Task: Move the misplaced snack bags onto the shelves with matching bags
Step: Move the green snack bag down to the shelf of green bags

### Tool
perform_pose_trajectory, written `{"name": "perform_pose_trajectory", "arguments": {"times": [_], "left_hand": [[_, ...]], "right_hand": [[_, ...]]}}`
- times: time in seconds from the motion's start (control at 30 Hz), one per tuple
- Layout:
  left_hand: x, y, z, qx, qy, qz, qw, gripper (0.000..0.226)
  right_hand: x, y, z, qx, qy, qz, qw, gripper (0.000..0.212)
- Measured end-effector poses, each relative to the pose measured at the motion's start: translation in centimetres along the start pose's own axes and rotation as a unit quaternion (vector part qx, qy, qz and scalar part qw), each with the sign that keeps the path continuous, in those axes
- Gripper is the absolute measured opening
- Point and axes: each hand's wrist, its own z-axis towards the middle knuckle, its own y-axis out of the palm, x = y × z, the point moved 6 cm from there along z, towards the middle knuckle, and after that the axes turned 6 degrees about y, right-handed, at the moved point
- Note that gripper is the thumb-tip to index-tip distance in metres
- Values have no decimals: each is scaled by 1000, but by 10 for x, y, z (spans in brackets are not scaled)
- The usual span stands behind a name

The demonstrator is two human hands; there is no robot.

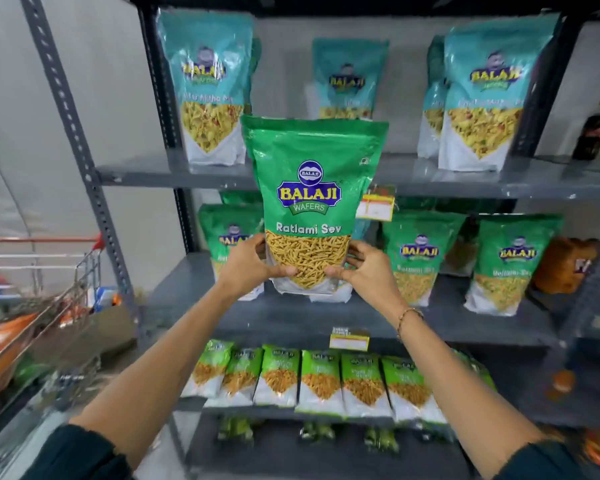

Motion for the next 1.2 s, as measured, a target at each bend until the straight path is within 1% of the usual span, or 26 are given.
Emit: {"name": "perform_pose_trajectory", "arguments": {"times": [0.1,0.23,0.27,0.37,0.4,0.57,0.67,0.73,0.83,1.0,1.1,1.2], "left_hand": [[-36,12,-10,-19,-54,22,998,76],[-76,21,-8,-30,-115,44,992,102],[-85,24,-6,-32,-124,42,991,100],[-111,30,2,-29,-148,56,987,76],[-117,32,6,-27,-152,63,986,72],[-151,36,28,-24,-165,98,981,77],[-165,38,41,-20,-169,109,979,82],[-173,39,49,-19,-173,114,978,81],[-183,41,58,-15,-187,108,976,77],[-200,44,65,-26,-198,106,974,75],[-209,44,66,-26,-201,117,972,77],[-219,44,68,-36,-212,128,968,83]], "right_hand": [[40,27,2,-27,44,-1,999,59],[86,60,22,-52,86,-20,995,62],[96,67,27,-58,91,-28,994,64],[122,85,43,-64,108,-56,990,68],[130,89,48,-65,111,-58,990,67],[157,111,78,-85,130,-55,986,59],[172,122,98,-94,142,-47,984,63],[181,126,109,-97,148,-37,984,65],[186,129,117,-93,153,-32,983,63],[193,136,124,-109,151,-16,982,59],[193,138,126,-116,148,-13,982,60],[193,140,125,-142,142,-10,980,63]]}}
